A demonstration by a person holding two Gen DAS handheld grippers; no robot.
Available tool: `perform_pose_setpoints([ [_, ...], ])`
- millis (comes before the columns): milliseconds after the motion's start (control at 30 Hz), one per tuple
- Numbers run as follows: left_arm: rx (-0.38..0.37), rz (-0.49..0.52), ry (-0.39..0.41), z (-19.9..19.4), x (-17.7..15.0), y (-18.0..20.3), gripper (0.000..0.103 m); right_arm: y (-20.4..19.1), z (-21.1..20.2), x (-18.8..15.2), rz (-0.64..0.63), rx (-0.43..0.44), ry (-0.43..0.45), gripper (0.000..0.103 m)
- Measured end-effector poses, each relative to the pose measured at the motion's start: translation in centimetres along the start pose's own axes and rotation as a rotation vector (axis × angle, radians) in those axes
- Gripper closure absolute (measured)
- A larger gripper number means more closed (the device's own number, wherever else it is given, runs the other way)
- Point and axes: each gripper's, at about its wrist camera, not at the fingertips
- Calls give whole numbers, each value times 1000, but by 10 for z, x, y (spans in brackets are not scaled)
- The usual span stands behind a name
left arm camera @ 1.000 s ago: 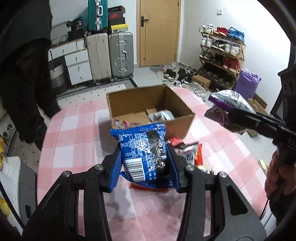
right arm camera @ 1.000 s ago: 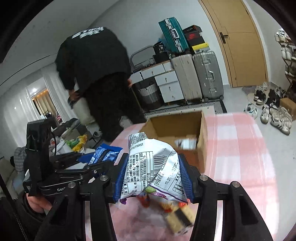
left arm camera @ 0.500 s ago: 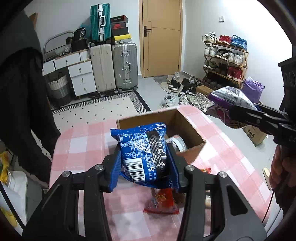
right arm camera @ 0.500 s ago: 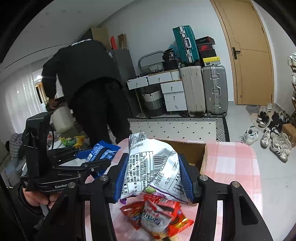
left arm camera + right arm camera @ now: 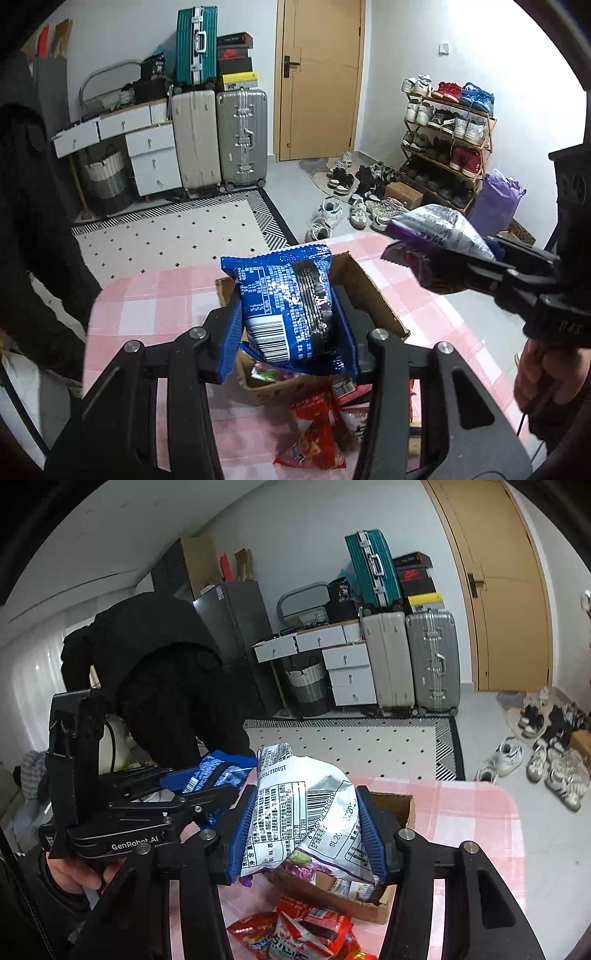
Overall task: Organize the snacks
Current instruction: 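Carry the blue pack and white bag over the cardboard box with both tools, then lower both bags into the box and open both tools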
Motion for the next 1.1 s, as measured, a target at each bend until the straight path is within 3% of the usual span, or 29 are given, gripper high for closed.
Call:
perform_pose_setpoints([
  [533, -23, -46, -131, 131, 1, -5, 61, 27, 74, -16, 86, 35, -88, 51],
  [900, -44, -83, -145, 180, -3, -3, 61, 48, 107, -26, 116, 30, -126, 50],
  [1000, -48, -88, -144, 190, -10, -7, 61, 52, 113, -29, 124, 6, -130, 45],
  [1100, -53, -88, -159, 199, -10, -7, 44, 53, 115, -31, 130, -7, -127, 28],
])
Point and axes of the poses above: each gripper's, at about its wrist camera, not at the fingertips, and z roughly the way its jaws point, y to its right, x to its top, and after that the axes turned 8 degrees about -y, right-handed
